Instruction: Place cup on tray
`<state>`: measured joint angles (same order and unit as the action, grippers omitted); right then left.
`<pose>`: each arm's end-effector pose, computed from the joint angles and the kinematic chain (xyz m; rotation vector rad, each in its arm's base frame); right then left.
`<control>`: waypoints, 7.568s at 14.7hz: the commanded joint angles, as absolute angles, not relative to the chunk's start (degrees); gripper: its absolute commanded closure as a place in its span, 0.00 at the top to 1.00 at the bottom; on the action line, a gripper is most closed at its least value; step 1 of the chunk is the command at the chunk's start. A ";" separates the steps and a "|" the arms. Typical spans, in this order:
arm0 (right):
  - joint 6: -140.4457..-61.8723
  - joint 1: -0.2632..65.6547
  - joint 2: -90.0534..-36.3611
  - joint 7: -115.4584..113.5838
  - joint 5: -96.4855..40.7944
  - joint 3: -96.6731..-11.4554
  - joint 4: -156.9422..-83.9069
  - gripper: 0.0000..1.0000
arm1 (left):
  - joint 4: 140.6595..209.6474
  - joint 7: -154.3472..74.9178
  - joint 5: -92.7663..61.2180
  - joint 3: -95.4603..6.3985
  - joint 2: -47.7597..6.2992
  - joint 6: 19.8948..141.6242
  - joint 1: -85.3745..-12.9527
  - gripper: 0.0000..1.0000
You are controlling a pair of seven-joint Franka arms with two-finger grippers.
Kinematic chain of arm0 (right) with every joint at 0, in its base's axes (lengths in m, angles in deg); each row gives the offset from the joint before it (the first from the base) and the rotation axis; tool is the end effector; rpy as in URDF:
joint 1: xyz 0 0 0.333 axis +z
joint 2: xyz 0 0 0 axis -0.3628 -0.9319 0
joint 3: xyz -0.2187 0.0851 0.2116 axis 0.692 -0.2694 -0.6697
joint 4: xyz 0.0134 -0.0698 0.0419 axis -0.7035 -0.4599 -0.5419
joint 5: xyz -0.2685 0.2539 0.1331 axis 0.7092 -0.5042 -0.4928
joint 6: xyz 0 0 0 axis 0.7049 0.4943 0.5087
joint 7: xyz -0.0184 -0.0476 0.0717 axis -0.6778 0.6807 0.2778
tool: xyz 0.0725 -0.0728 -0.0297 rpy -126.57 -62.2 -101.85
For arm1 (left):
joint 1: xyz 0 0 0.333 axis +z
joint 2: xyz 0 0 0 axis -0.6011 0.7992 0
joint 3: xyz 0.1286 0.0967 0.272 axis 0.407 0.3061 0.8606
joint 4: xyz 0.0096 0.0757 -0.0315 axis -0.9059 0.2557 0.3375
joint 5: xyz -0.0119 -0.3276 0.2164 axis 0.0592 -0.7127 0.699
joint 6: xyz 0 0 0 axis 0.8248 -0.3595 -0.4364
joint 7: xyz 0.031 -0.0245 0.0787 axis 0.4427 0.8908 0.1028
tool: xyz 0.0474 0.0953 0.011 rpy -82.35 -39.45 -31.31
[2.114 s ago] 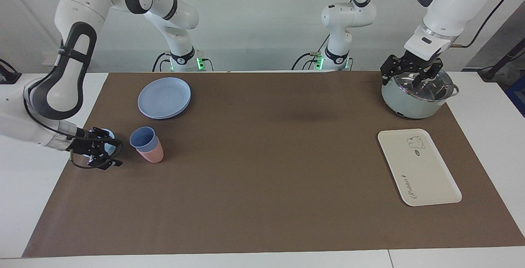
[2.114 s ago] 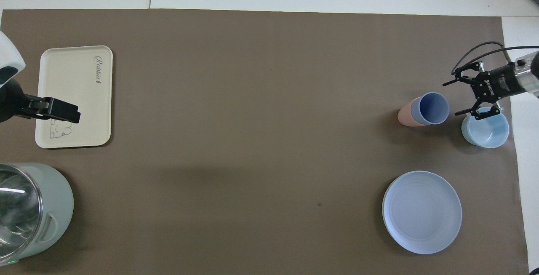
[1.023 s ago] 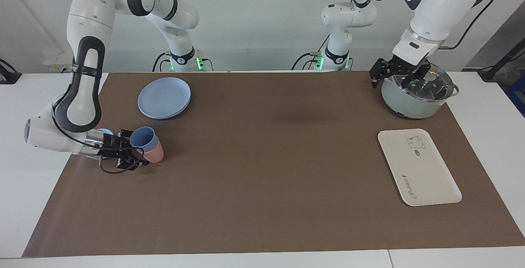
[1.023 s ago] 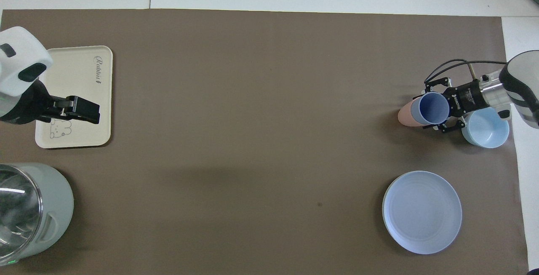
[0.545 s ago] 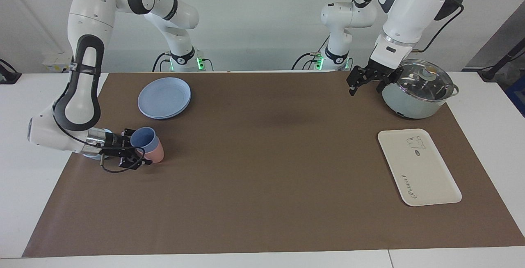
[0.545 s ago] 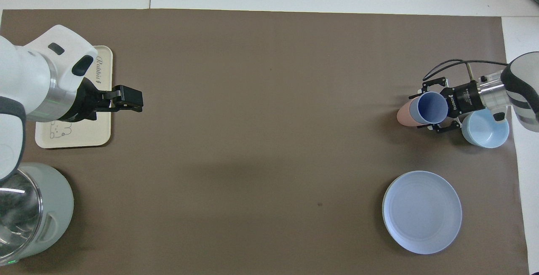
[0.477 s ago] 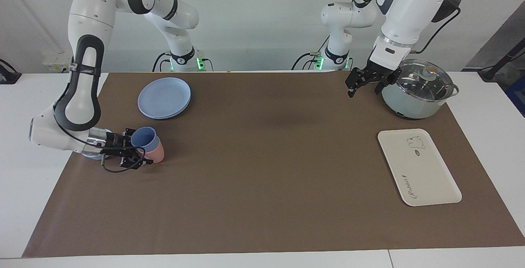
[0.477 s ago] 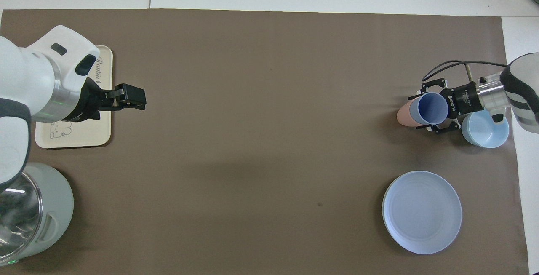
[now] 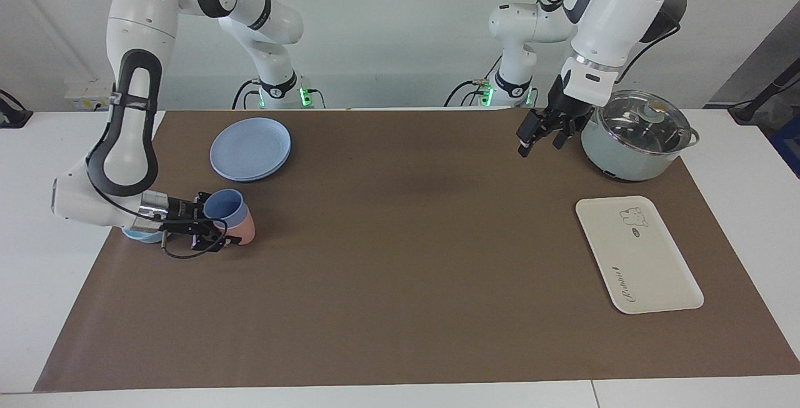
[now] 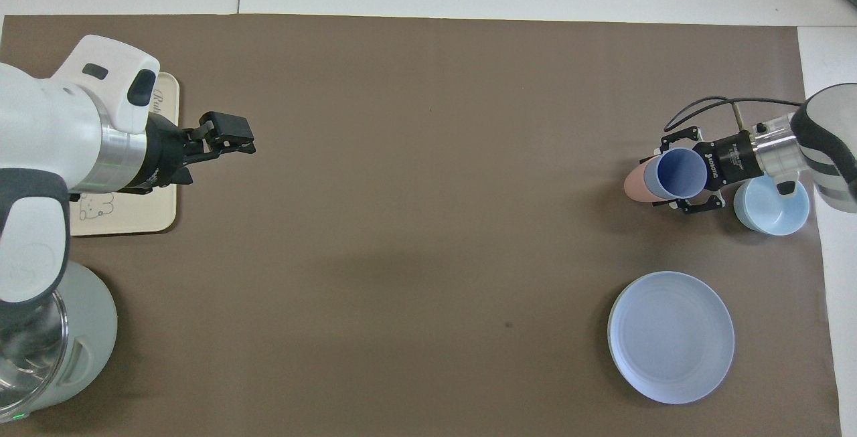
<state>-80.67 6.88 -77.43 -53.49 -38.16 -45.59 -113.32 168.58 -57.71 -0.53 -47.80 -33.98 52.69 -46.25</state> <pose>0.6193 -0.1071 0.2914 -1.9668 1.5375 0.8362 0.5388 -0.1645 0.5854 2.8649 0.5148 0.1554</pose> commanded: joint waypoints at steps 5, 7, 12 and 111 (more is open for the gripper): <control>-81.56 17.30 -65.19 -65.34 -39.71 -45.55 -118.98 0.00 | 175.37 -67.86 -3.47 -47.13 -36.68 64.09 -54.25 1.00; -81.73 20.38 -63.17 -70.26 -39.71 -45.63 -118.98 0.00 | 176.43 -69.53 -6.18 -47.04 -36.59 68.22 -56.45 1.00; -83.58 27.42 -59.82 -78.71 -39.88 -45.63 -118.89 0.00 | 175.39 -79.26 -7.86 -47.04 -35.80 73.76 -63.03 1.00; -89.13 12.73 -58.25 -37.33 -7.04 -43.79 -121.35 0.99 | 160.18 -22.97 9.36 -47.48 -33.25 31.59 -39.85 1.00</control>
<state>-90.91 10.77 -60.99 -40.25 -11.10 -43.74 -120.07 162.75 -24.97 7.76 -48.22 -32.99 34.22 -40.04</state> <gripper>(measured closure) 0.009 0.000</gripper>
